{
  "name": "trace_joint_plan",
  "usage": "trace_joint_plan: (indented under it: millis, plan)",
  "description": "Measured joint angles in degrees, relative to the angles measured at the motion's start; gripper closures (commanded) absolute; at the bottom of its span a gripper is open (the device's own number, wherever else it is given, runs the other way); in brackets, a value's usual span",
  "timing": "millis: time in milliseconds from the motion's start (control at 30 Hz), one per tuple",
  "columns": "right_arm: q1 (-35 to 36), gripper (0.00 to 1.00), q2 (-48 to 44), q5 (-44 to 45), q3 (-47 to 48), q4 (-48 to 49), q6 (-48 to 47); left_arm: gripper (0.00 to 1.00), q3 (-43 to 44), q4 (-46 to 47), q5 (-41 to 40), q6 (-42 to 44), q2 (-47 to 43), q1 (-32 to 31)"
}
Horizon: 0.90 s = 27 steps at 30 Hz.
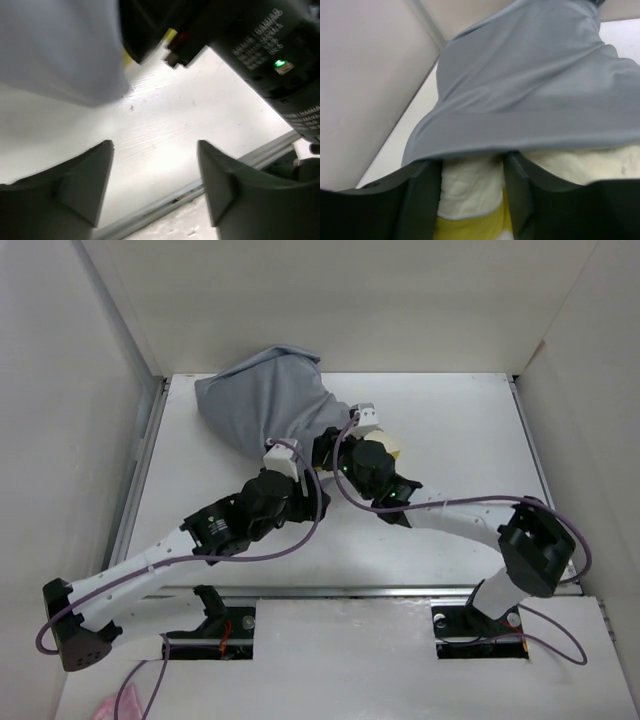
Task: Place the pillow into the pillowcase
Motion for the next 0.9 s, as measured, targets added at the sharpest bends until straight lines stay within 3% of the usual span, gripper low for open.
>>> trace_joint_plan:
  millis: [33,100,267,400,600,767,900]
  plan:
    - [-0.09,0.29,-1.33,-1.11,-0.02,-2.21,0.13,0.03,0.33,-0.72,-1.09,-1.03,-0.44,-0.44]
    - [-0.2,0.07,-4.74,-3.02,-0.04,-6.99,0.39,0.0,0.83,-2.25,-3.21,-3.39,-1.95,-0.72]
    - [-0.37,0.0,-16.13,-2.43,-0.24,-20.09,0.42,0.0,1.6,-4.22,-9.97,-6.93,-6.12,-0.28]
    - [-3.78,0.0,-19.71,-0.42,-0.11,-29.51,2.6,0.0,1.77,-3.82,-12.57,-7.43,-5.44,-0.11]
    - [-22.03,0.0,-14.36,-9.22,-1.49,-36.15,5.46,0.0,1.81,0.17,-8.72,-4.2,4.48,-0.11]
    - [-28.02,0.24,-2.82,-18.45,-2.01,-35.87,5.33,0.0,6.6,1.07,-3.56,0.44,19.41,-0.83]
    - [-28.13,0.33,5.01,-29.35,-1.97,-32.41,5.16,0.0,13.18,-0.59,-3.5,3.04,29.03,-2.97]
